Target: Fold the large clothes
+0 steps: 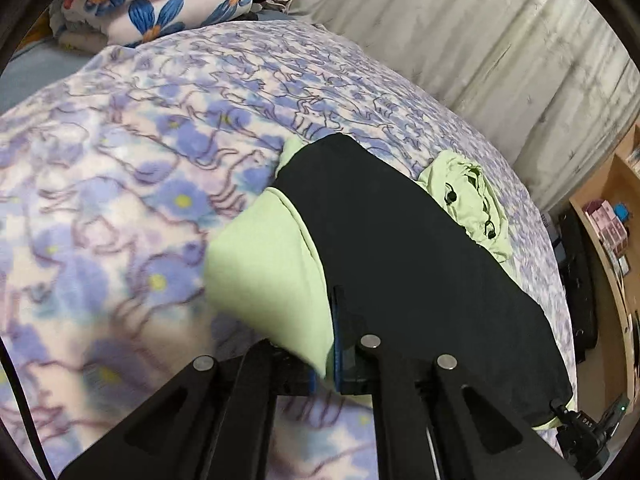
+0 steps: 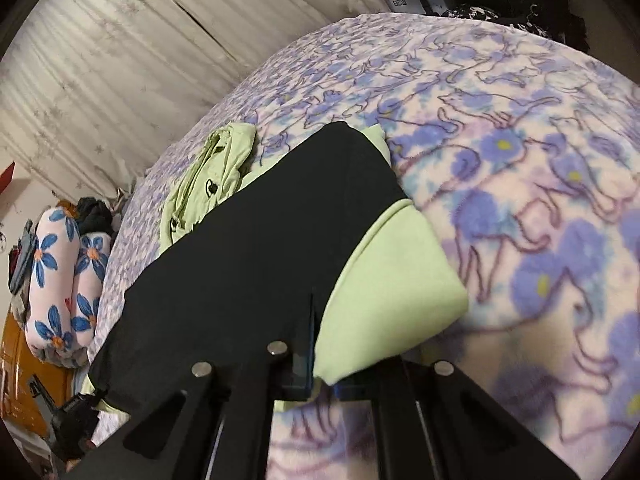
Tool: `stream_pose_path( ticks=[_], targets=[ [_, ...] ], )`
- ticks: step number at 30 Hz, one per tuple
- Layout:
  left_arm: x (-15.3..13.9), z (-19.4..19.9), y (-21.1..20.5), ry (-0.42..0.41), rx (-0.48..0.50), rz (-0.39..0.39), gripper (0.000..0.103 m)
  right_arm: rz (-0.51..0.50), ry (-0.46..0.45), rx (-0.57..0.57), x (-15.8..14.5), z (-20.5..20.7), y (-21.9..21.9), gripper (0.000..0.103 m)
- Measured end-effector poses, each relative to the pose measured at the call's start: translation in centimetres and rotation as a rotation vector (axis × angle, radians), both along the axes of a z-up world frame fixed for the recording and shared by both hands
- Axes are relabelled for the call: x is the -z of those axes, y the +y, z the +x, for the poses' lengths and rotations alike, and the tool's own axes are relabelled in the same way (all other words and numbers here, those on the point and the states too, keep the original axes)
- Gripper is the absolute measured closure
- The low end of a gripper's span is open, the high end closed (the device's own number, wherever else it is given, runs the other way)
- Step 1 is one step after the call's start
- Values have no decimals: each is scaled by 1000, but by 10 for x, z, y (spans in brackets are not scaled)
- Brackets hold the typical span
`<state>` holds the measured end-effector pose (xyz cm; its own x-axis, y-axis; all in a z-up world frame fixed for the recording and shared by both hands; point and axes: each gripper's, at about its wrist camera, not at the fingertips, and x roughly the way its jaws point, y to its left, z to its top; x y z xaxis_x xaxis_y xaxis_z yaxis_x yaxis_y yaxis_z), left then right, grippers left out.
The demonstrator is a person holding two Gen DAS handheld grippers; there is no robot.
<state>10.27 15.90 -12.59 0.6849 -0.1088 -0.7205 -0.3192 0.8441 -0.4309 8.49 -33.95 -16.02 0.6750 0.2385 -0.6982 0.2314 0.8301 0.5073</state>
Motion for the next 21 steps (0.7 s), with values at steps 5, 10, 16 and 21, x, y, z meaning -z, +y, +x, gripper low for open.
stream_pose_path(
  ticks=[5, 10, 16, 21],
  targets=[
    [-13, -23, 7, 17, 15, 8, 100, -3, 14, -10, -7, -23, -2, 98],
    [-5, -29, 4, 55, 46, 63, 99, -31, 38, -23, -3, -29, -4, 98],
    [13, -25, 4, 158, 80, 121, 83, -39, 167, -30, 14, -24, -10, 85],
    [1, -38, 16, 164, 44, 188, 46, -83, 205, -24, 6, -39, -19, 76]
  ],
)
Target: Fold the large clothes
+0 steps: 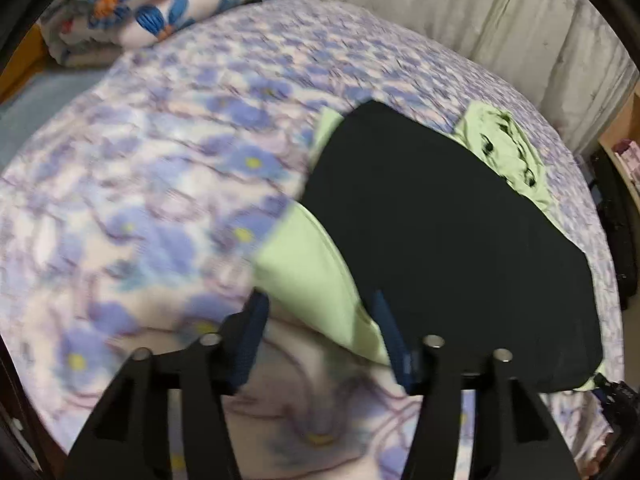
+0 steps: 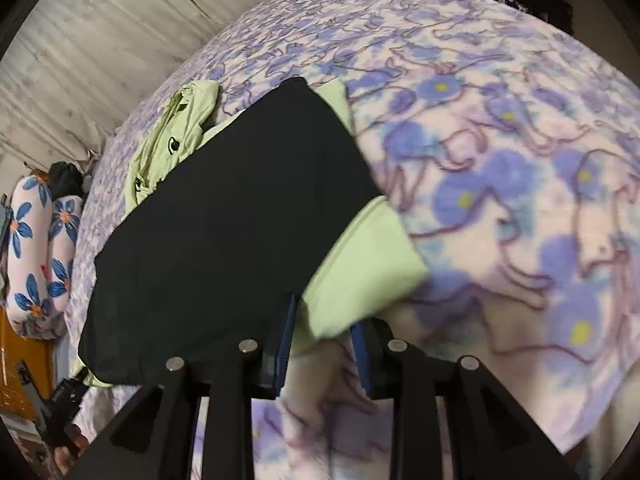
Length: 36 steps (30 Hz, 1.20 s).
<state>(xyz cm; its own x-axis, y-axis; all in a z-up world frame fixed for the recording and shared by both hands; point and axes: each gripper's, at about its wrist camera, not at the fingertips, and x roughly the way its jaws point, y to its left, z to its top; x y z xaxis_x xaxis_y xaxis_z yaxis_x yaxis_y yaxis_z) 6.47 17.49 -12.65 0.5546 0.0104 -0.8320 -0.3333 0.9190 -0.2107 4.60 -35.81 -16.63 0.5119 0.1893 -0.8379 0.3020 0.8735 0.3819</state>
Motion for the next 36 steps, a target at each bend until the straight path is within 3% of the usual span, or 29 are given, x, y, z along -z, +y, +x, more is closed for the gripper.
stream_pose_path(
  ticks=[5, 8, 14, 18, 23, 27, 31, 32, 33, 34, 35, 36],
  targets=[
    [-24, 1, 20, -39, -7, 88, 43, -55, -42, 27, -23, -6, -14, 74],
    [-33, 21, 27, -42, 34, 94, 42, -92, -75, 14, -39, 9, -15, 62],
    [-29, 92, 23, -30, 152, 112, 41, -133, -125, -93, -55, 80, -3, 60],
    [-9, 143, 19, -4, 202, 117, 41, -138, -97, -138, -41, 138, -3, 59],
    [17, 199, 29, 32, 188, 46, 41, -178, -47, -161, -16, 193, -10, 59],
    [32, 229, 34, 68, 181, 21, 41, -161, 0, -185, 5, 223, -13, 59],
    [40, 248, 30, 65, 203, 36, 41, -183, -31, -227, 17, 232, -9, 60],
    [41, 250, 28, 54, 211, 43, 47, -195, -35, -232, 18, 233, -8, 62],
    [41, 252, 26, 41, 219, 55, 68, -225, -39, -240, 20, 233, -4, 73],
    [40, 254, 22, 26, 234, 81, 81, -253, -41, -240, 21, 234, -2, 81],
    [39, 255, 20, 16, 240, 92, 90, -270, -46, -236, 21, 235, 0, 90],
    [38, 256, 17, 0, 235, 110, 94, -276, -58, -227, 20, 235, 0, 91]
  ],
)
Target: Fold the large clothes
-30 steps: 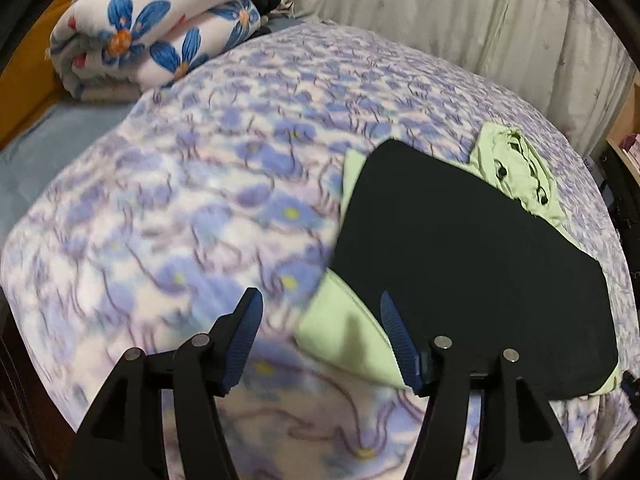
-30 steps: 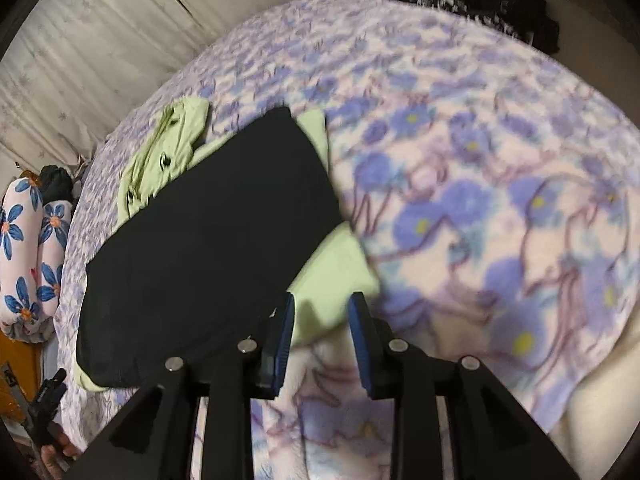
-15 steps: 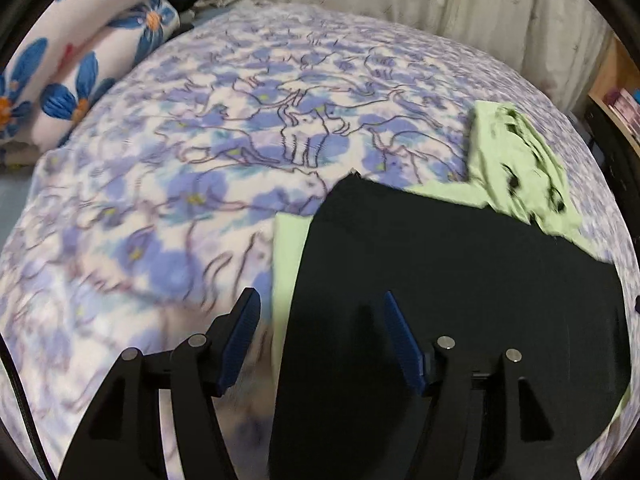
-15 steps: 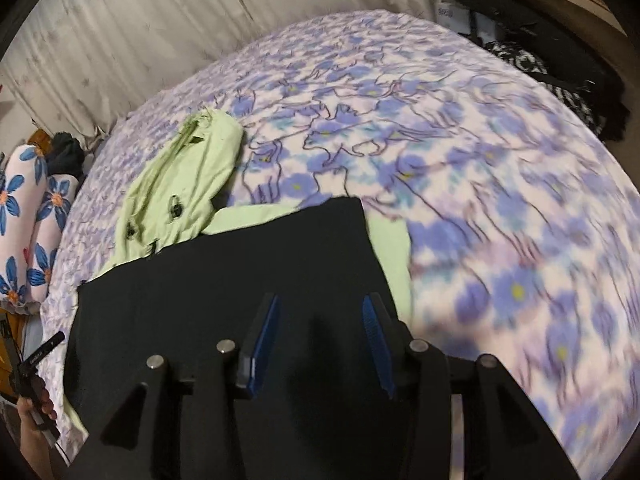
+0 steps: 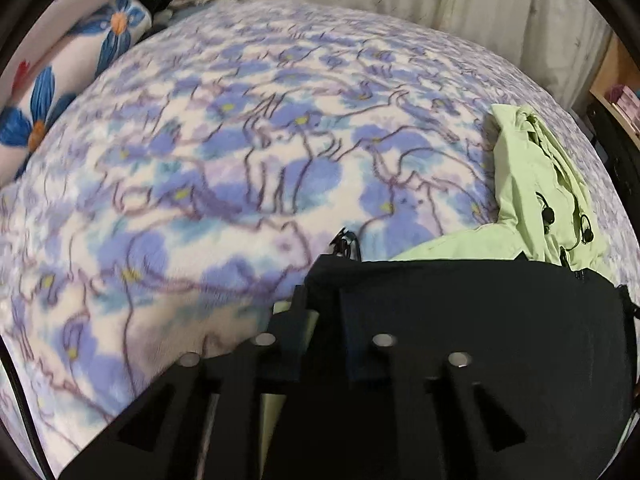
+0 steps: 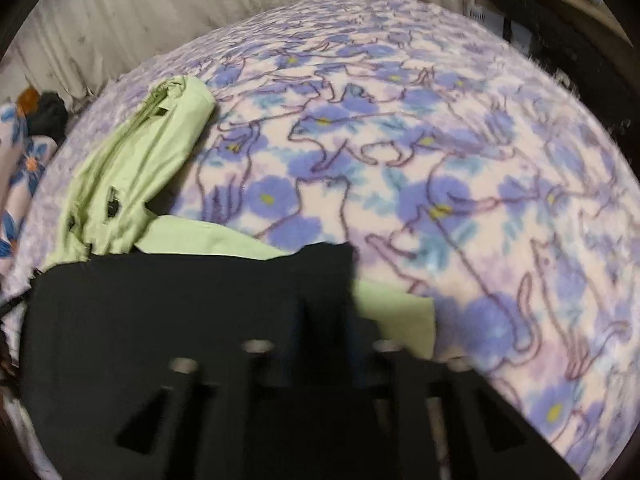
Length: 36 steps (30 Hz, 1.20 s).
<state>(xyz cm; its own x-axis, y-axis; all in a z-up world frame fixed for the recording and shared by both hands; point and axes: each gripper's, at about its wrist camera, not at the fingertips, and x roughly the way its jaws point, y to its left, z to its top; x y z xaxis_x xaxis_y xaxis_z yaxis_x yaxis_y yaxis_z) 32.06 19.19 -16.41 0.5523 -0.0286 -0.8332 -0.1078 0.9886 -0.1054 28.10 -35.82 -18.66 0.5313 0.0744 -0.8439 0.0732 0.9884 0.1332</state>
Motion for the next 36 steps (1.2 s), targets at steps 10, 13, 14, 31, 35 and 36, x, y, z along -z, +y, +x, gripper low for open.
stream_pose_path(
  ticks=[10, 13, 14, 31, 35, 36],
  targets=[
    [13, 12, 14, -38, -216, 44, 101, -50, -11, 82, 13, 15, 0, 90],
    [14, 9, 24, -28, -224, -4, 101, -86, 16, 69, 5, 16, 3, 85],
    [10, 8, 23, -32, -218, 5, 98, -97, 26, 66, 2, 16, 5, 83],
    [-52, 106, -105, -35, 112, 20, 50, 74, -30, -47, -60, 122, 87, 51],
    [-42, 143, -134, 11, 149, -5, 50, 127, -3, -33, -51, 161, 99, 51],
    [-39, 153, -143, 21, 159, -7, 50, 146, 8, -20, -46, 173, 100, 51]
  ],
)
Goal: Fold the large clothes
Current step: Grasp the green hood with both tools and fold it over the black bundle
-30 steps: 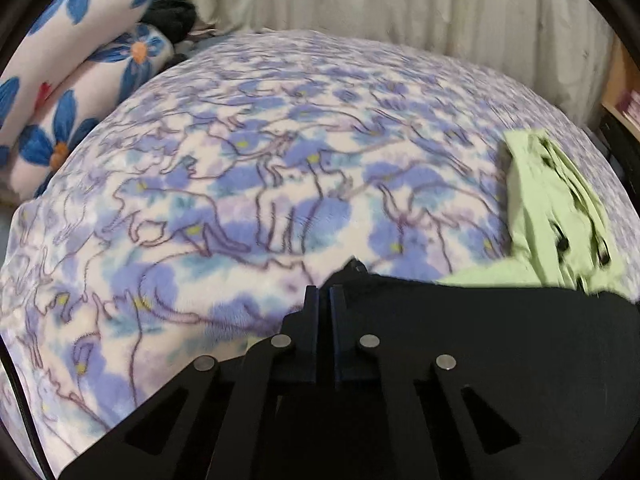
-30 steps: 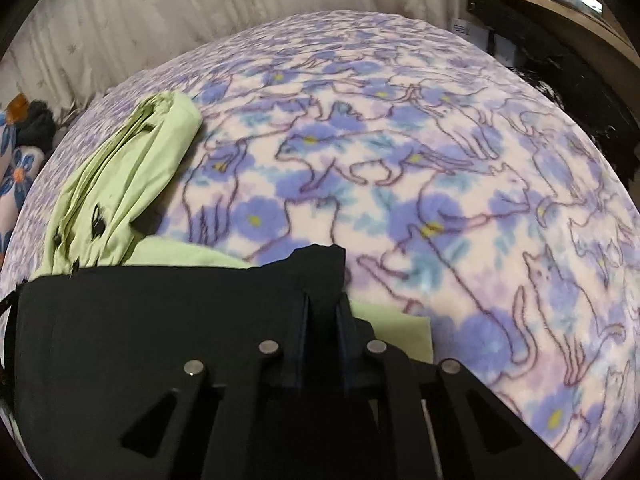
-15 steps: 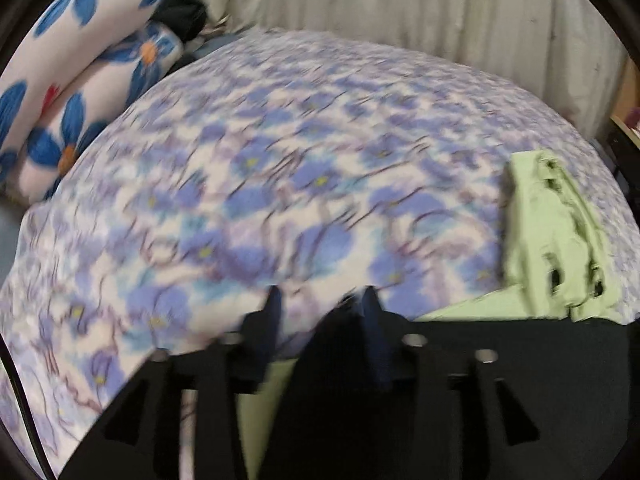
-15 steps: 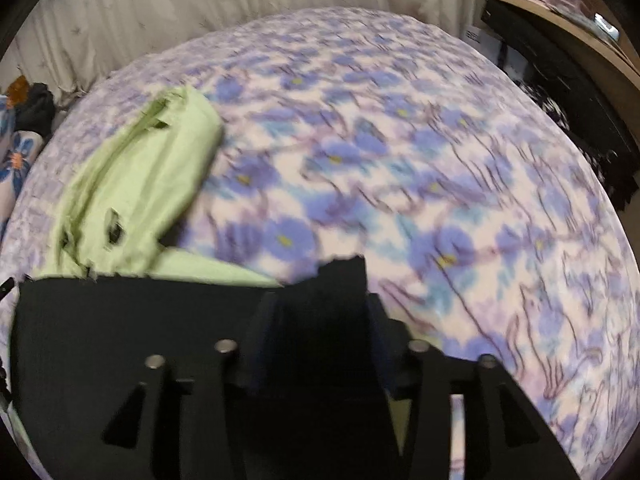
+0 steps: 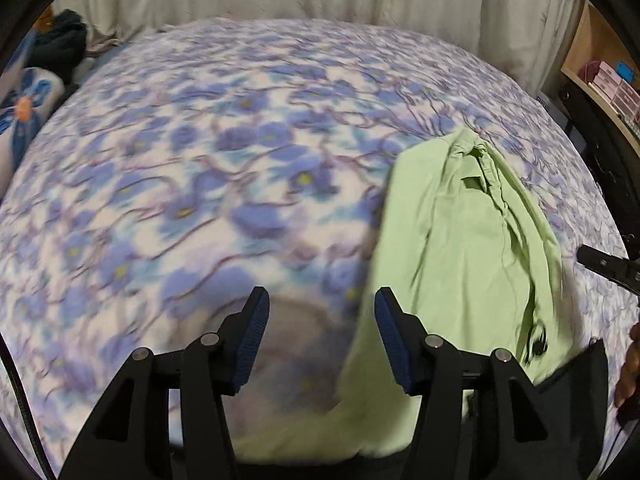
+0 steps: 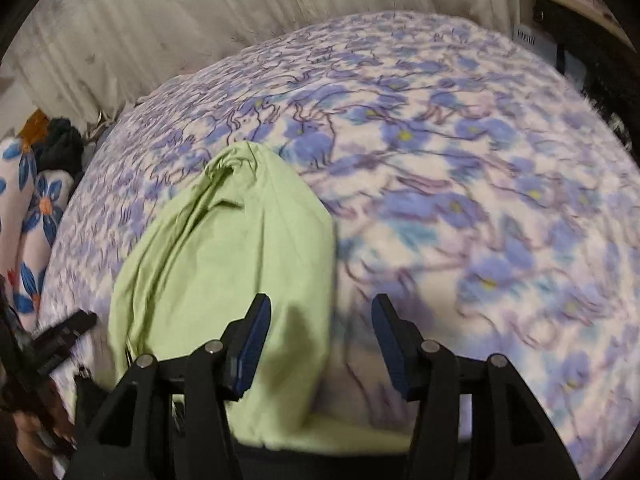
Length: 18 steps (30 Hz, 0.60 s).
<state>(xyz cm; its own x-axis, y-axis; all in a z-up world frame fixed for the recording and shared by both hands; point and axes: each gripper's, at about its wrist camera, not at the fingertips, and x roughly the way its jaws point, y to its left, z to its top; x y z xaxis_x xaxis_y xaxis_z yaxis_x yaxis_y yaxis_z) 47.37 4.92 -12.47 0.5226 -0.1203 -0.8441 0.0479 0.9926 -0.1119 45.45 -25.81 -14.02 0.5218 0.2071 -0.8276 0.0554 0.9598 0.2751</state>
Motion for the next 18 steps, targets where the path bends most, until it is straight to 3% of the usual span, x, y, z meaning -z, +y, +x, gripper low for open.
stream_pose_path(
  ticks=[10, 11, 12, 13, 14, 15, 18],
  targets=[
    [38, 60, -40, 81, 48, 85, 50, 102, 61, 27, 44, 62, 3, 51],
    [41, 62, -41, 88, 50, 79, 55, 106, 58, 24, 46, 64, 5, 51],
    [43, 62, -41, 88, 53, 69, 72, 95, 53, 22, 47, 65, 7, 52],
    [43, 62, -40, 89, 66, 29, 85, 84, 42, 13, 46, 64, 10, 56],
    [42, 60, -40, 92, 68, -1, 97, 82, 42, -7, 45, 64, 13, 76],
    [38, 57, -40, 77, 52, 0, 98, 78, 42, -24, 43, 63, 15, 94],
    [21, 44, -41, 37, 50, 15, 100, 33, 0, -60, 22, 49, 21, 100]
  ],
)
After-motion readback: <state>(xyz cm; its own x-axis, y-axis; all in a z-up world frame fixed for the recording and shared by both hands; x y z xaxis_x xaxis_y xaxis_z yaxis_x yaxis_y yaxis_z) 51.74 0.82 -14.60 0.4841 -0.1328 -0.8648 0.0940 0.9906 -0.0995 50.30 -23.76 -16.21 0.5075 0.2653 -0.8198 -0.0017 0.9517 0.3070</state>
